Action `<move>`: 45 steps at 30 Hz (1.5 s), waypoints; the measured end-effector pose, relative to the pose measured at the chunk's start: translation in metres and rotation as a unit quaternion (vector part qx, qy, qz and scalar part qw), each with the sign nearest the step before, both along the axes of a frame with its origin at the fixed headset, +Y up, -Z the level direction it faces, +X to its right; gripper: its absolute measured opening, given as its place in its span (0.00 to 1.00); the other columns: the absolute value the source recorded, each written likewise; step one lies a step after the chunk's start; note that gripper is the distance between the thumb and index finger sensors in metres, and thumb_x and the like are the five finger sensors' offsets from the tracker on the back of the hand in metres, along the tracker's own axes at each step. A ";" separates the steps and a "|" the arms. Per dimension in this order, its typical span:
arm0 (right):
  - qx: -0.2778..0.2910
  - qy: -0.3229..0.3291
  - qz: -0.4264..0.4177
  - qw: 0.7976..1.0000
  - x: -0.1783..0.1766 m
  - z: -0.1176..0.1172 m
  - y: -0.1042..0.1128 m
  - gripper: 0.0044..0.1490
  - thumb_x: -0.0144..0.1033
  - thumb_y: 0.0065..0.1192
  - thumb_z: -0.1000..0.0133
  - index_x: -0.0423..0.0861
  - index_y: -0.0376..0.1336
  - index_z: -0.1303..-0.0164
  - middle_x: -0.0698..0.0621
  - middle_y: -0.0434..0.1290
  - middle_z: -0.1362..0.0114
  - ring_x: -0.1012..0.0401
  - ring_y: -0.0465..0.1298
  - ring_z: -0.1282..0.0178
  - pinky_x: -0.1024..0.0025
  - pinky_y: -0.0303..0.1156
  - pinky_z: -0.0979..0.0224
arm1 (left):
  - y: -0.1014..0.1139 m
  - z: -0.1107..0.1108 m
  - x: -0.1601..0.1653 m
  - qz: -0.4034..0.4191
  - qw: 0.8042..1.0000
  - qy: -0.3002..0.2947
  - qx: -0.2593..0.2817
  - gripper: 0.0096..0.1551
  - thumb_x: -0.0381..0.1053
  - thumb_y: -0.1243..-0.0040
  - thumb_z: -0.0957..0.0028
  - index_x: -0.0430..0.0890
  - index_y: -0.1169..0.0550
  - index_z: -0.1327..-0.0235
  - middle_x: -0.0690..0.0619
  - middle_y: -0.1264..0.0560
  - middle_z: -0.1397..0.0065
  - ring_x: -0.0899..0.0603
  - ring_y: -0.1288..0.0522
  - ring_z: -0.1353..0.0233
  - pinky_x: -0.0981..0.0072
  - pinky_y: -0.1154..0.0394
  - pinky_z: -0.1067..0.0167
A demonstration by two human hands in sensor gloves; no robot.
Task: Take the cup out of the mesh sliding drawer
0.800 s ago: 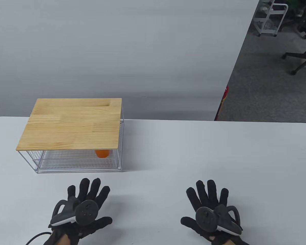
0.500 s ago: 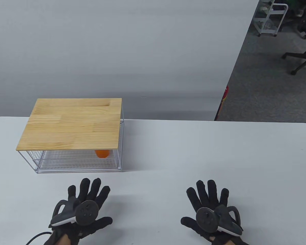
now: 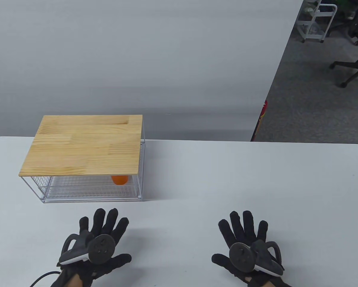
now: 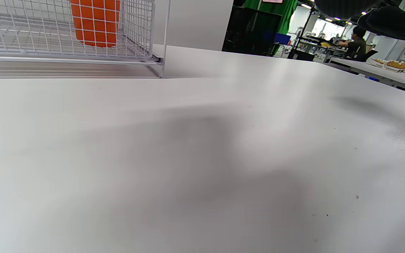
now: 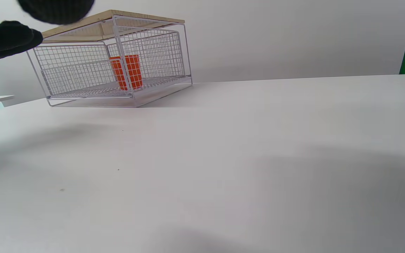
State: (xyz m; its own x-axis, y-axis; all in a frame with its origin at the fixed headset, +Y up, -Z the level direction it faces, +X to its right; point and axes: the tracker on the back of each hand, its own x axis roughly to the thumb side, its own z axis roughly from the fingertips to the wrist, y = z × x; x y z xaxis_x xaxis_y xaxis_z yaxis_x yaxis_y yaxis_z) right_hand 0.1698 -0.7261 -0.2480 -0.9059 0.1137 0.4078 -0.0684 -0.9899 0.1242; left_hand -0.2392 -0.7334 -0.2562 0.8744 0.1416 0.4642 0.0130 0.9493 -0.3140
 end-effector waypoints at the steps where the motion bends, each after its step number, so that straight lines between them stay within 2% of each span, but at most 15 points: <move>1: 0.000 0.000 0.000 1.000 0.000 0.000 0.000 0.63 0.74 0.43 0.47 0.45 0.34 0.14 0.29 0.31 0.12 0.27 0.26 0.21 0.15 0.25 0.35 | 0.000 0.000 0.000 0.000 1.000 0.000 0.000 0.61 0.79 0.62 0.45 0.48 0.72 0.21 0.35 0.78 0.20 0.17 0.77 0.25 0.14 0.76 0.45; 21: 0.000 -0.002 0.001 1.000 0.000 0.001 -0.001 0.62 0.74 0.43 0.47 0.44 0.34 0.14 0.29 0.31 0.12 0.27 0.26 0.21 0.15 0.26 0.35 | -0.003 -0.005 -0.006 -0.004 1.000 0.008 0.003 0.61 0.79 0.61 0.45 0.47 0.72 0.21 0.35 0.78 0.20 0.17 0.77 0.25 0.14 0.76 0.45; 28: 0.008 -0.001 0.002 1.000 0.000 0.002 0.001 0.62 0.73 0.43 0.46 0.44 0.34 0.15 0.29 0.31 0.12 0.27 0.27 0.21 0.15 0.26 0.35 | -0.012 -0.013 -0.012 -0.009 1.000 0.017 0.010 0.62 0.78 0.60 0.45 0.46 0.72 0.21 0.34 0.77 0.20 0.18 0.77 0.25 0.13 0.75 0.44; 38: 0.019 0.001 -0.004 1.000 -0.001 0.006 0.004 0.61 0.72 0.44 0.46 0.44 0.35 0.15 0.29 0.32 0.12 0.27 0.27 0.21 0.15 0.27 0.35 | -0.022 -0.046 -0.042 -0.020 0.997 0.076 -0.002 0.63 0.77 0.57 0.44 0.46 0.73 0.23 0.35 0.78 0.21 0.18 0.78 0.26 0.13 0.75 0.42; 42: 0.021 -0.005 -0.008 1.000 0.000 0.006 0.004 0.61 0.71 0.45 0.46 0.44 0.35 0.15 0.29 0.32 0.12 0.27 0.27 0.21 0.16 0.27 0.34 | -0.018 -0.064 -0.054 -0.062 0.994 0.084 0.022 0.63 0.77 0.57 0.45 0.46 0.72 0.23 0.35 0.77 0.21 0.19 0.77 0.25 0.14 0.74 0.41; 45: 0.019 -0.009 -0.009 1.000 0.001 0.005 0.004 0.60 0.70 0.46 0.46 0.44 0.35 0.15 0.29 0.32 0.12 0.27 0.27 0.21 0.16 0.27 0.34 | -0.016 -0.079 -0.059 -0.053 0.992 0.111 0.025 0.63 0.74 0.53 0.44 0.46 0.72 0.23 0.35 0.76 0.21 0.19 0.76 0.25 0.14 0.74 0.41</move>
State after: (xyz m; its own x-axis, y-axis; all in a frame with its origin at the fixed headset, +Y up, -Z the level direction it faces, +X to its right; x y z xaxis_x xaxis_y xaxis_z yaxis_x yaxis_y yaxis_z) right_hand 0.1713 -0.7226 -0.2429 -0.9114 0.1154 0.3949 -0.0889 -0.9924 0.0850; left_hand -0.2986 -0.7494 -0.3353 0.9645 0.0245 0.2628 0.0502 0.9605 -0.2738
